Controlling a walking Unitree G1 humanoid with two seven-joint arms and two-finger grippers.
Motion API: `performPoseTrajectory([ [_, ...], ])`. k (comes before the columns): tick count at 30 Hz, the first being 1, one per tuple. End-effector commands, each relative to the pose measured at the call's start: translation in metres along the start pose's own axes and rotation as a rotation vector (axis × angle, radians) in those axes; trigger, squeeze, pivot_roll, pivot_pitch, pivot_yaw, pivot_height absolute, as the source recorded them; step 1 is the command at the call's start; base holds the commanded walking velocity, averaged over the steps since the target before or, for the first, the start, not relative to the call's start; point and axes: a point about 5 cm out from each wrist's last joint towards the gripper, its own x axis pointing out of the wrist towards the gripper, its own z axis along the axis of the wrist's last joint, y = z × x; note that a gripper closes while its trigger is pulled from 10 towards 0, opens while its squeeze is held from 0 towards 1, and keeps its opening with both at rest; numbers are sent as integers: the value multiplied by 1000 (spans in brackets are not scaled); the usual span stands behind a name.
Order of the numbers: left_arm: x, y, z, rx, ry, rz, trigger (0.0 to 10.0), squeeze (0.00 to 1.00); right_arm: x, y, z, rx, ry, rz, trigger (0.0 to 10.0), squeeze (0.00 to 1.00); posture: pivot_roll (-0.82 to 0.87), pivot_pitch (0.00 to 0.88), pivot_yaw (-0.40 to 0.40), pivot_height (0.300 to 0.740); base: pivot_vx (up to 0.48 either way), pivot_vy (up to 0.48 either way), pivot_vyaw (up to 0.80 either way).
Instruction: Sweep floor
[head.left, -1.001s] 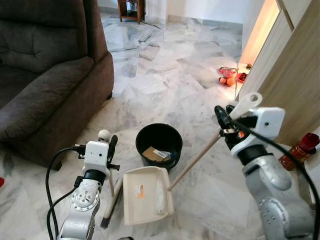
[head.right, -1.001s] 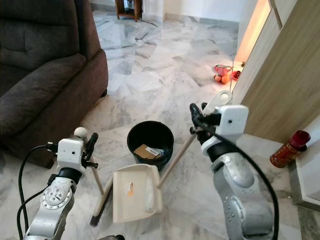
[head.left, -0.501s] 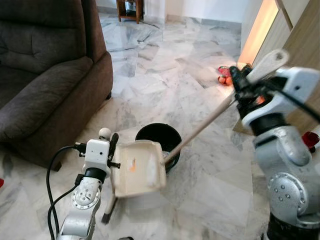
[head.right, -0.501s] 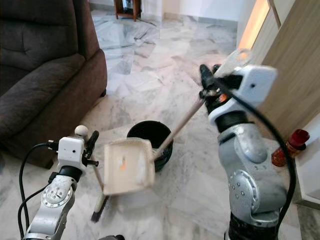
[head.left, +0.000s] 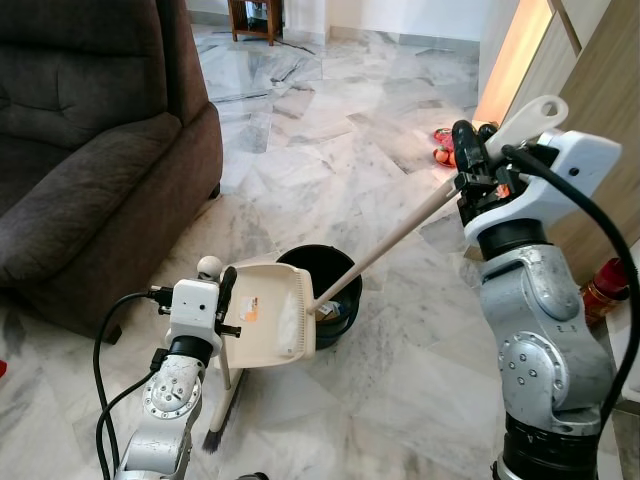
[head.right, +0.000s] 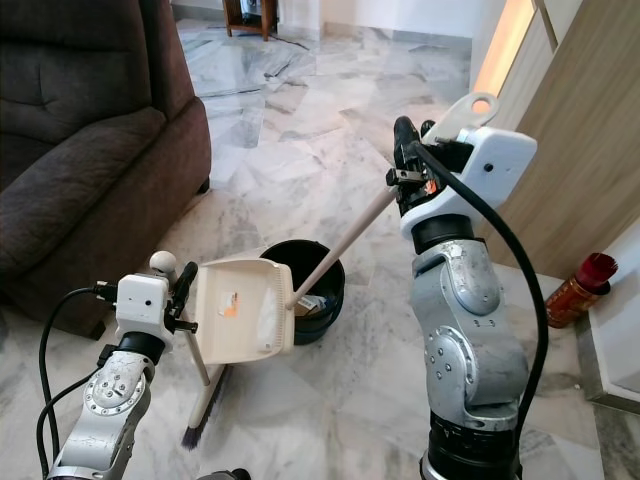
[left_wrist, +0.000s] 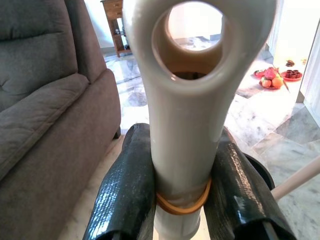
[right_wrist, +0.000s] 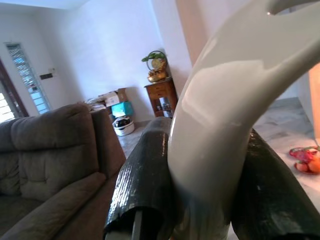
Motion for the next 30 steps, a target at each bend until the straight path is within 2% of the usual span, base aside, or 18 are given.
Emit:
performPoseTrajectory([
  [1,2,1,8,20,-52,9,10000,0,1,6,10,21,-71,21,10000,0,137,132,7,740,247,0,0],
  [8,1,1,9,19,-57,16,10000,0,3,6,10,4,-103,14,10000,0,140,118,2,740,257,0,0],
  [10,0,1,9,21,-61,15,10000,0,4,6,12,-27,-125,11,10000,0,140,118,2,740,266,0,0],
  [30,1,-2,9,27,-68,10,10000,0,6,13,8,-1,-143,22,10000,0,147,100,-8,740,268,0,0],
])
